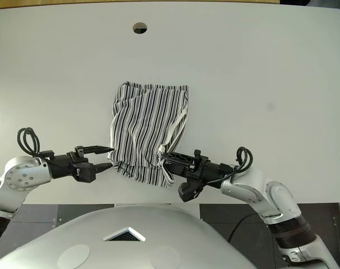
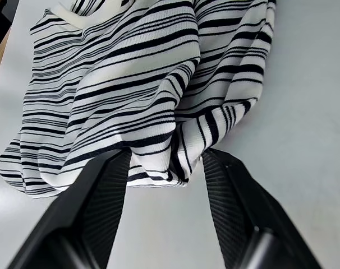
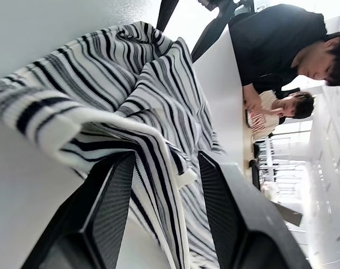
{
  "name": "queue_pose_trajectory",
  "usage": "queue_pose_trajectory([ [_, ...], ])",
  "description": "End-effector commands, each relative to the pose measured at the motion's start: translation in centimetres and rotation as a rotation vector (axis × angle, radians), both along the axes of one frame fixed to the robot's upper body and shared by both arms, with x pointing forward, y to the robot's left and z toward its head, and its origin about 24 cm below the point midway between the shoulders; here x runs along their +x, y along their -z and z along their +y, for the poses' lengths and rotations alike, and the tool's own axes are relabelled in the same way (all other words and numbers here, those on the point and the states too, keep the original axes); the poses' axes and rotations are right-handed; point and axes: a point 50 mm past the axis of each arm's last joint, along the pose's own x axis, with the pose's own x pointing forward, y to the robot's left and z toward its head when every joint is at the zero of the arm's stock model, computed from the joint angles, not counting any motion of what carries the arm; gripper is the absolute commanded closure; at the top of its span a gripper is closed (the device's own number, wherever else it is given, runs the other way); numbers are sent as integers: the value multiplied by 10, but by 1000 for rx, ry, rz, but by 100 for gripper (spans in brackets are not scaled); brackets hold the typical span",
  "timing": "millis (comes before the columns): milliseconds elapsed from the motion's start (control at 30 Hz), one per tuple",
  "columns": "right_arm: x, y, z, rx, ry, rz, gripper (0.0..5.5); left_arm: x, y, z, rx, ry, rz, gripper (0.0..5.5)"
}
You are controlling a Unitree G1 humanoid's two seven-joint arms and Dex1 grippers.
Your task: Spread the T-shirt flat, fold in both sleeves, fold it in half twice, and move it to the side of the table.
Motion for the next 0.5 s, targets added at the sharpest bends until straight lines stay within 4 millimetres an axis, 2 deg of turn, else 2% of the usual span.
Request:
queue_pose_trajectory([
  [33,3,6,1,-31,-15,-17,342,-7,12,-3,43,33,61,333],
  [167,6,12,-2,-88,-14,-23,342,-6,13,-5,47,57,66,399],
  [267,11,14,-14,-181,-3,-46,342,-5,12,-5,51,60,66,451],
  [400,15,3,-31,-267,19,-54,342,-2,9,-2,59,54,60,511],
  [500,16,-2,-36,-316,6,-61,342,0,9,-2,61,51,54,523],
])
